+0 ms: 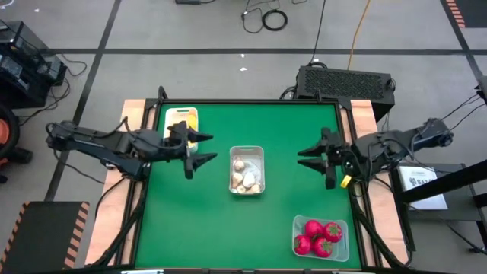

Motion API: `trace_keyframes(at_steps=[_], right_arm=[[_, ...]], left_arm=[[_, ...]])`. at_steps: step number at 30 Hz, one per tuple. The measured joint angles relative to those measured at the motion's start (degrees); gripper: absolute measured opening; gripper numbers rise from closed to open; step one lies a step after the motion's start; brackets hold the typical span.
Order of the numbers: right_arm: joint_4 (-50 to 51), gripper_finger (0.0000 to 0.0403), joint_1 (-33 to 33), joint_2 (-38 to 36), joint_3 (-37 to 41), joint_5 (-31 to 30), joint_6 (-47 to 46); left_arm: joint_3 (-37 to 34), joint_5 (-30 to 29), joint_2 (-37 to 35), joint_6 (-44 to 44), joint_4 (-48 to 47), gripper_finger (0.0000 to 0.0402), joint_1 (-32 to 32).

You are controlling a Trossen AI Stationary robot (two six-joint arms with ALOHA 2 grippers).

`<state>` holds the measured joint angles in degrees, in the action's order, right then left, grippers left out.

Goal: Sort produce into baskets
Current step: Return to Home Position

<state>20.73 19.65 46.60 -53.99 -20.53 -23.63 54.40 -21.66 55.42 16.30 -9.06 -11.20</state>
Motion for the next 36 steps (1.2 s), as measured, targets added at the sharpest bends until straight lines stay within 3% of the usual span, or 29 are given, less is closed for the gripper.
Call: trace_keyframes(at_steps=[4, 8, 11, 15, 17, 22, 29, 36], right_arm=[[-10.61, 0.0085, -0.08, -3.93, 10.02, 1.67, -3.05], [-10.45, 0.0040, -0.51, -5.27, 15.36, -1.24, -5.07], [-9.68, 0.0008, -1.01, -4.61, 17.06, -2.09, -5.40], [-10.49, 0.0006, -1.71, -3.93, 17.06, -1.50, -14.97], [-11.80, 0.0007, -1.75, -3.84, 17.06, 1.46, -9.98], [-11.16, 0.0002, -2.04, -5.33, 17.06, 2.93, 0.00], [-8.33, 0.0001, -3.36, -11.49, 17.89, 7.52, 0.52], [-21.43, 0.0000, -5.22, -20.41, 32.10, 7.27, -2.96]], left_arm=[[-12.95, 0.48, -4.51, 2.41, 16.26, 0.0308, 0.50], [-23.96, 2.58, -7.92, 7.34, 28.95, 0.0285, 1.95], [-29.45, 3.24, -9.72, 10.65, 33.50, 0.0270, 2.81], [-33.80, 3.30, -10.71, 12.23, 37.35, 0.0246, 3.15], [-34.96, 3.35, -11.14, 11.93, 39.31, 0.0233, 3.15], [-35.66, 3.96, -13.68, 8.79, 37.56, 0.0192, 3.34], [-35.66, 6.51, -21.00, 6.87, 29.24, 0.0125, 4.15], [-35.66, 6.54, -28.00, 5.47, 22.30, 0.0050, 4.15]])
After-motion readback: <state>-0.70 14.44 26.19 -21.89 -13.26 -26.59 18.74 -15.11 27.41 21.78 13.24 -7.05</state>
